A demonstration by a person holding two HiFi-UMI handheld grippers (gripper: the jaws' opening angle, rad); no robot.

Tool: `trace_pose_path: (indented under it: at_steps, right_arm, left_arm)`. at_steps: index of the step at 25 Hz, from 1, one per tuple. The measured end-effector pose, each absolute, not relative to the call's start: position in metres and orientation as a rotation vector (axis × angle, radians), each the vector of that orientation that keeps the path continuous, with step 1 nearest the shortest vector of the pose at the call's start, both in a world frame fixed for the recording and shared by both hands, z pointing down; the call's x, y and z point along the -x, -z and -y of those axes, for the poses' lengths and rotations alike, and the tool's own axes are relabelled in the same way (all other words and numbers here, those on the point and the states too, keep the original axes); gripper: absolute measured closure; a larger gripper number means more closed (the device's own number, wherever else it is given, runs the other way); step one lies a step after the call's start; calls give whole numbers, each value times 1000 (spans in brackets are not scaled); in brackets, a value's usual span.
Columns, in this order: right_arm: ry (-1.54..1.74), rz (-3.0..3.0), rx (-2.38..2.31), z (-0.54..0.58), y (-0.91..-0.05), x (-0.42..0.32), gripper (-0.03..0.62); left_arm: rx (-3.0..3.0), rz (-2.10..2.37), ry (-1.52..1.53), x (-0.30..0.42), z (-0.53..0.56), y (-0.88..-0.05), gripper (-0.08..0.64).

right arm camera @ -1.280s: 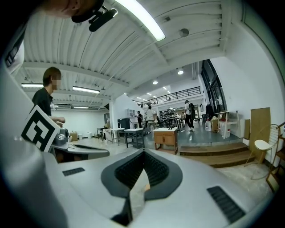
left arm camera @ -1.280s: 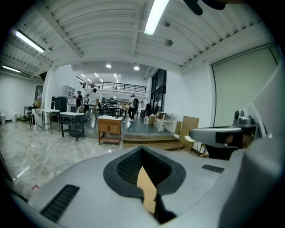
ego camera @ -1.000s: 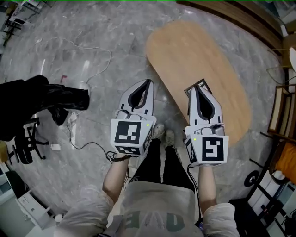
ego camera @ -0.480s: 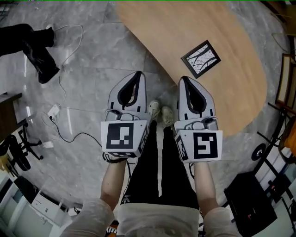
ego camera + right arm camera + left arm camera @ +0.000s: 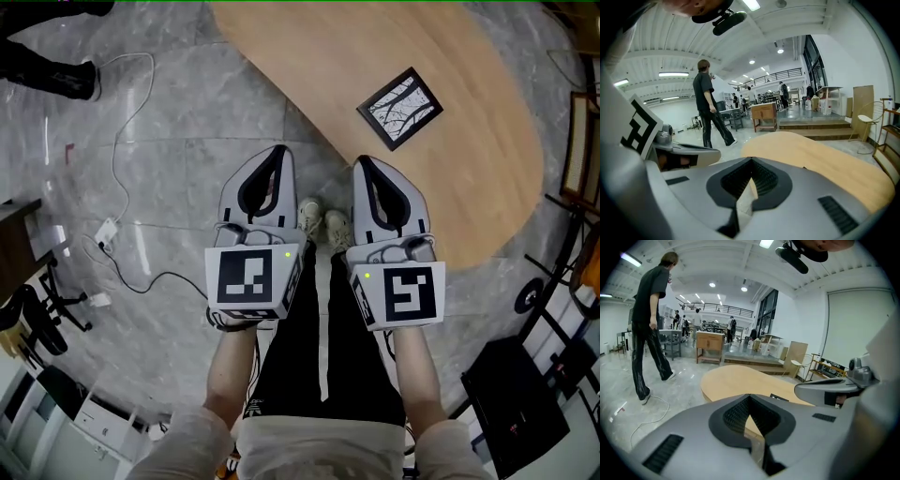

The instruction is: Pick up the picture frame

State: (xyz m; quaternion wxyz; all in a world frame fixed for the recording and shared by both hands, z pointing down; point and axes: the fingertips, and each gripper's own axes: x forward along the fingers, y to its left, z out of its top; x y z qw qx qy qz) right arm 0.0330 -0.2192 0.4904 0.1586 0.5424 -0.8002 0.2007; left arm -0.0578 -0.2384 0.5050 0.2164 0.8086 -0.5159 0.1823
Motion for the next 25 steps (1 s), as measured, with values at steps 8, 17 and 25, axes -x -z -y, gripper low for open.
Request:
trace_pose_path:
  at_steps: [8, 17, 25]
  right_arm:
    - [-543, 2257, -1478, 229, -508, -41, 578]
    - [-531, 2172, -1140, 244, -576, -43, 185]
    - [-592, 2043, -893, 243, -662, -53, 126]
  left_arm:
    - [-2258, 1403, -519, 53, 247, -509, 551]
    - [-2238, 1388, -583, 65, 242, -526, 551]
    - [-2213, 1392, -621, 78, 237, -538, 551]
